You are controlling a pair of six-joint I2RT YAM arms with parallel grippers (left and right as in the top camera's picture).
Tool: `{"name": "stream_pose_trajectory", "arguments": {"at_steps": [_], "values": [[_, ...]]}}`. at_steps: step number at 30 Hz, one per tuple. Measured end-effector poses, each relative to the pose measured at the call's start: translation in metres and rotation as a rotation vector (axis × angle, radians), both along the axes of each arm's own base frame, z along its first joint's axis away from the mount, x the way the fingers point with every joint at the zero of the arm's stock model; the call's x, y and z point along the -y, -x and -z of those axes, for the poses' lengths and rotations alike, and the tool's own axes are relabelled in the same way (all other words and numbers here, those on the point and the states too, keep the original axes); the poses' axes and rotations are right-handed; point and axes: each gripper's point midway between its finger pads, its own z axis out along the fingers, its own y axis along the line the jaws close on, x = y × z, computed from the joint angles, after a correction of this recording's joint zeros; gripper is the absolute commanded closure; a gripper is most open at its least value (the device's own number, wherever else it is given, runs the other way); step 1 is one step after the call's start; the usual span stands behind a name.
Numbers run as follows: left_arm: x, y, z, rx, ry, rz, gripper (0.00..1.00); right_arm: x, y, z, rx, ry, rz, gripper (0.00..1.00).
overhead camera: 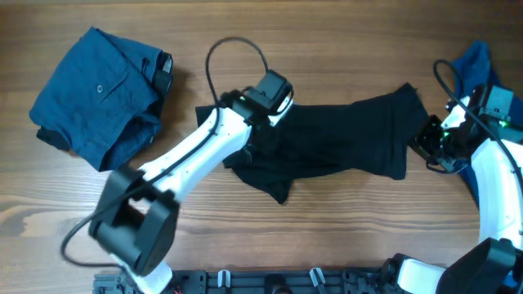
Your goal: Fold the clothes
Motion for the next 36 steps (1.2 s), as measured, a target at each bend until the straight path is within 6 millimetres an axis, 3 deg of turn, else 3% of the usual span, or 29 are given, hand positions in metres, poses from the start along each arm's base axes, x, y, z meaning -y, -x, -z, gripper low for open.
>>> {"name": "stream_pose_trajectory", "arguments": {"at_steps": [3,5,7,9,13,18,19,20,21,22,30,33,36], "values": [[-0.003,-0.014,-0.060,0.139,0.078,-0.031,0.96,-0.004,0.011,0.021,-0.062,-0.025,0.011,0.85],[-0.009,-0.016,-0.078,0.181,0.090,-0.047,0.96,-0.006,0.016,0.033,-0.090,-0.038,0.019,0.81],[-0.016,-0.019,-0.079,0.191,0.074,-0.064,0.96,-0.008,0.018,0.047,-0.108,-0.054,0.026,0.64],[-0.021,-0.022,-0.078,0.195,0.065,-0.077,0.96,-0.012,0.021,0.057,-0.124,-0.076,0.025,0.59],[-0.032,-0.029,-0.080,0.198,0.066,-0.116,0.96,-0.019,0.025,0.074,-0.172,-0.128,0.029,0.63],[-0.049,-0.041,-0.098,0.254,0.095,-0.168,0.96,-0.026,0.025,0.095,-0.177,-0.183,0.061,0.78],[-0.053,-0.042,-0.109,0.281,0.111,-0.181,0.96,-0.029,0.027,0.098,-0.186,-0.196,0.071,0.70],[-0.055,-0.042,-0.114,0.293,0.118,-0.185,0.96,-0.030,0.028,0.099,-0.189,-0.205,0.075,0.46],[-0.055,-0.041,-0.117,0.301,0.121,-0.186,0.96,-0.031,0.027,0.099,-0.185,-0.211,0.079,0.35],[-0.055,-0.041,-0.119,0.304,0.123,-0.186,0.96,-0.033,0.027,0.098,-0.185,-0.225,0.078,0.32],[-0.055,-0.041,-0.119,0.304,0.124,-0.186,0.96,-0.041,0.023,0.094,-0.161,-0.278,0.084,0.26],[-0.055,-0.041,-0.119,0.304,0.123,-0.186,0.96,-0.041,0.023,0.094,-0.153,-0.277,0.080,0.29],[-0.055,-0.041,-0.119,0.304,0.123,-0.186,0.96,-0.048,0.007,0.089,0.000,-0.296,-0.079,0.30]]}}
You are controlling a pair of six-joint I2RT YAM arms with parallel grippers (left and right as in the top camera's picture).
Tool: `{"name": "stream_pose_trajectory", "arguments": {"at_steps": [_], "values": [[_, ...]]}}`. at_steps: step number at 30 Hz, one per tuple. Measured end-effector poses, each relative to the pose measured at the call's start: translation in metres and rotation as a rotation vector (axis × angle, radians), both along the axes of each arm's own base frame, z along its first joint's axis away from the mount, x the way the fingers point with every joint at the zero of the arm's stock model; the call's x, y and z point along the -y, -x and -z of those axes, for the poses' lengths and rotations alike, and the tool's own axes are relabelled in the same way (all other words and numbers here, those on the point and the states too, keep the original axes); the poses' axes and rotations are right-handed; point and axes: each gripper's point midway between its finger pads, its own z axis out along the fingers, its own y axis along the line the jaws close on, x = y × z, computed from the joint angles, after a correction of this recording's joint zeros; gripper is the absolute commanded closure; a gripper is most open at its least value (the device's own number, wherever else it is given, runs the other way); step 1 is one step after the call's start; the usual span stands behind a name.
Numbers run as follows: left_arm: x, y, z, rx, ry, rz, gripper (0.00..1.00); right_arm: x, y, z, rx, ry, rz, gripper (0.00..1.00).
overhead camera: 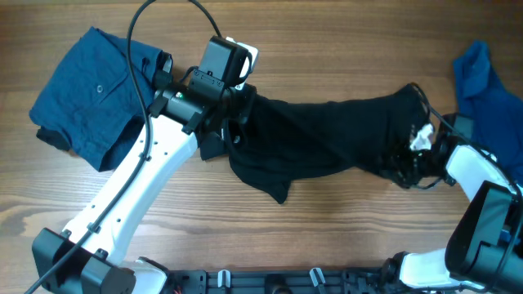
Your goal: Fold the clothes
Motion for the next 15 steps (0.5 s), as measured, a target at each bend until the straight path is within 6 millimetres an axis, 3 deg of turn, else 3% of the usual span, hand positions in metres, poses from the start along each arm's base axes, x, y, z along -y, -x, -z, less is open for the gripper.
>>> {"name": "stream_pose_trajectory", "arguments": {"at_steps": [4,8,12,15], "values": [[0.000,0.000,0.000,0.000,0.000,0.000,0.96,-0.020,-0.008,-0.016,0.132,-0.111,-0.109,0.29],[0.000,0.000,0.000,0.000,0.000,0.000,0.96,-0.027,0.002,-0.018,0.111,-0.146,-0.140,0.28],[0.000,0.000,0.000,0.000,0.000,0.000,0.96,-0.014,0.024,-0.001,-0.034,-0.041,-0.122,0.30],[0.000,0.000,0.000,0.000,0.000,0.000,0.96,-0.004,0.027,0.003,-0.086,0.019,-0.096,0.30]]}}
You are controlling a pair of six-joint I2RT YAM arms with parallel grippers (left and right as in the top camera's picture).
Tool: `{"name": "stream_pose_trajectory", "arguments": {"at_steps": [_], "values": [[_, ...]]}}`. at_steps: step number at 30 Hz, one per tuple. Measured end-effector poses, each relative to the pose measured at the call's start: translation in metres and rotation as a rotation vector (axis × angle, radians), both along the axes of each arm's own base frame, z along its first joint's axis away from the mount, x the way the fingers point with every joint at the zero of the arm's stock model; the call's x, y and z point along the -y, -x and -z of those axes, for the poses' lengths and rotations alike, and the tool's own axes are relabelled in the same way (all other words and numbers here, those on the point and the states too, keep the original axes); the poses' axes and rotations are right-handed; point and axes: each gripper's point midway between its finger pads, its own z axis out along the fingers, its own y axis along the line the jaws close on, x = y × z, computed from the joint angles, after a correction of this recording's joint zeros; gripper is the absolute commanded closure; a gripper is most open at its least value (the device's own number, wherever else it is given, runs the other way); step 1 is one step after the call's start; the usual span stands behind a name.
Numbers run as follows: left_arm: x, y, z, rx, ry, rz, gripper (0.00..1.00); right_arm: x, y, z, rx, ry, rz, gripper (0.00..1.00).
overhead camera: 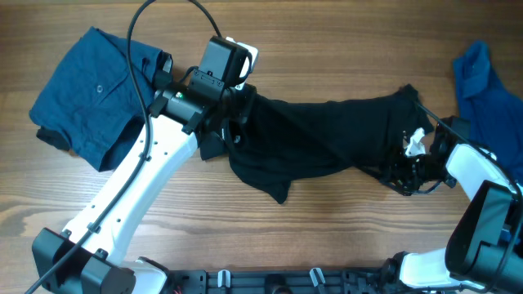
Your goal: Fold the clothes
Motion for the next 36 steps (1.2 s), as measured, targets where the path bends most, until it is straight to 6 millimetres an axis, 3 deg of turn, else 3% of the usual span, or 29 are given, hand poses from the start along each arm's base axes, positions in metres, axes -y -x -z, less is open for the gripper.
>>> {"name": "stream_pose_trajectory", "arguments": {"at_steps": [5,9,15,17,19,20,22,24,27,36], "values": [[0.000,0.000,0.000,-0.001,0.000,0.000,0.96,0.005,0.002,0.001,-0.043,0.025,0.039,0.27],[0.000,0.000,0.000,-0.001,-0.001,0.000,0.96,0.014,0.002,0.005,-0.092,0.069,0.150,0.46],[0.000,0.001,0.000,-0.003,-0.001,0.000,0.96,0.022,0.004,0.009,-0.148,0.097,0.281,0.57],[0.000,0.001,0.000,-0.003,-0.002,0.000,0.96,0.023,0.005,0.010,-0.160,0.101,0.307,0.76],[0.000,0.001,0.000,-0.003,-0.002,0.000,0.96,0.028,0.007,0.013,-0.175,0.130,0.330,0.84],[0.000,0.001,0.001,-0.003,-0.002,0.000,0.96,0.029,0.008,0.014,-0.181,0.137,0.335,0.84],[0.000,0.001,0.000,-0.003,-0.002,0.000,0.96,0.030,0.007,0.014,-0.173,0.144,0.333,0.69],[0.000,0.001,0.000,-0.003,-0.002,0.000,0.96,0.028,-0.001,0.011,-0.124,0.121,0.297,0.63],[0.000,0.001,0.000,-0.003,-0.002,0.000,0.96,0.023,-0.004,0.005,-0.098,0.098,0.247,0.43],[0.000,0.001,0.000,-0.003,-0.002,0.000,0.96,0.004,0.009,-0.020,-0.123,0.000,0.225,0.36]]}}
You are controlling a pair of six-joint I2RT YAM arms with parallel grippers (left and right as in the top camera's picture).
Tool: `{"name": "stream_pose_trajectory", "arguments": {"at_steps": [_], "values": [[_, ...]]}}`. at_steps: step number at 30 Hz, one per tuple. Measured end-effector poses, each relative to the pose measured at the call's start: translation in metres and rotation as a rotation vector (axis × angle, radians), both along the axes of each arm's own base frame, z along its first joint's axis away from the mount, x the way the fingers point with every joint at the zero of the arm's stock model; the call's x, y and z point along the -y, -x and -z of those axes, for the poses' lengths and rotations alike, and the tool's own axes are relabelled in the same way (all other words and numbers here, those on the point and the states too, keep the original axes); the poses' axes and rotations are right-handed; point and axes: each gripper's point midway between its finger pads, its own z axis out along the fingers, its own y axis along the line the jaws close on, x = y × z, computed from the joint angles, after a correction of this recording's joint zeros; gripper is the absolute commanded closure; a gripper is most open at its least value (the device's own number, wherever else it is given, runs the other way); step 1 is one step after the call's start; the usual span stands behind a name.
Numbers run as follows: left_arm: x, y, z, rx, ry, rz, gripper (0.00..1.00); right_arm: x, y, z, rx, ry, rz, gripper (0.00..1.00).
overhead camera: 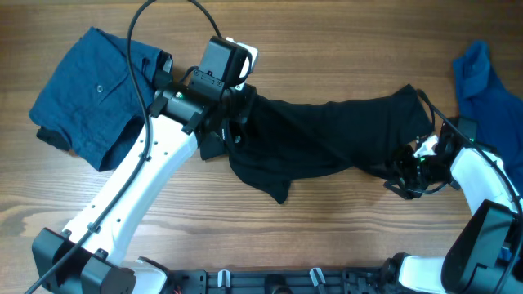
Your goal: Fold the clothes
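A black garment (327, 139) lies stretched across the middle of the wooden table. My left gripper (233, 122) sits at its left end, apparently shut on the cloth there, though the fingers are hidden by the wrist. At the garment's lower right corner is my right gripper (409, 167); whether its fingers hold the cloth cannot be told. A folded dark blue garment (98, 94) rests at the far left. A bright blue garment (482, 77) lies at the right edge.
The left arm (139, 196) crosses the table's front left. A black cable (155, 33) loops above the left wrist. A rail with clips (270, 282) runs along the front edge.
My right gripper has shifted slightly to the right and down at the black garment's right corner. The left arm and the left end of the garment have not moved.
At first my left gripper was over the bunched black garment's upper left and my right gripper stood beside its right end. Then the left end lay pulled leftward and the cloth stretched out, with my right gripper at its lower right corner, where it remains.
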Motion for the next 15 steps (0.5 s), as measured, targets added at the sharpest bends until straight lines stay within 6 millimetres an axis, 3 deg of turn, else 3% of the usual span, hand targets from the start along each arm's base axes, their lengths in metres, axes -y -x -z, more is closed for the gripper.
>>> {"name": "stream_pose_trajectory", "arguments": {"at_steps": [5,9,15], "values": [[0.000,0.000,0.000,0.000,0.000,0.000,0.96,-0.004,0.006,-0.001,-0.028,-0.019,0.002,0.30],[0.000,0.000,0.000,0.000,0.000,0.000,0.96,0.012,0.000,0.009,-0.031,0.069,0.060,0.40],[0.000,0.000,0.000,0.000,0.000,0.000,0.96,0.030,-0.007,0.019,-0.064,0.140,0.233,0.46]]}}
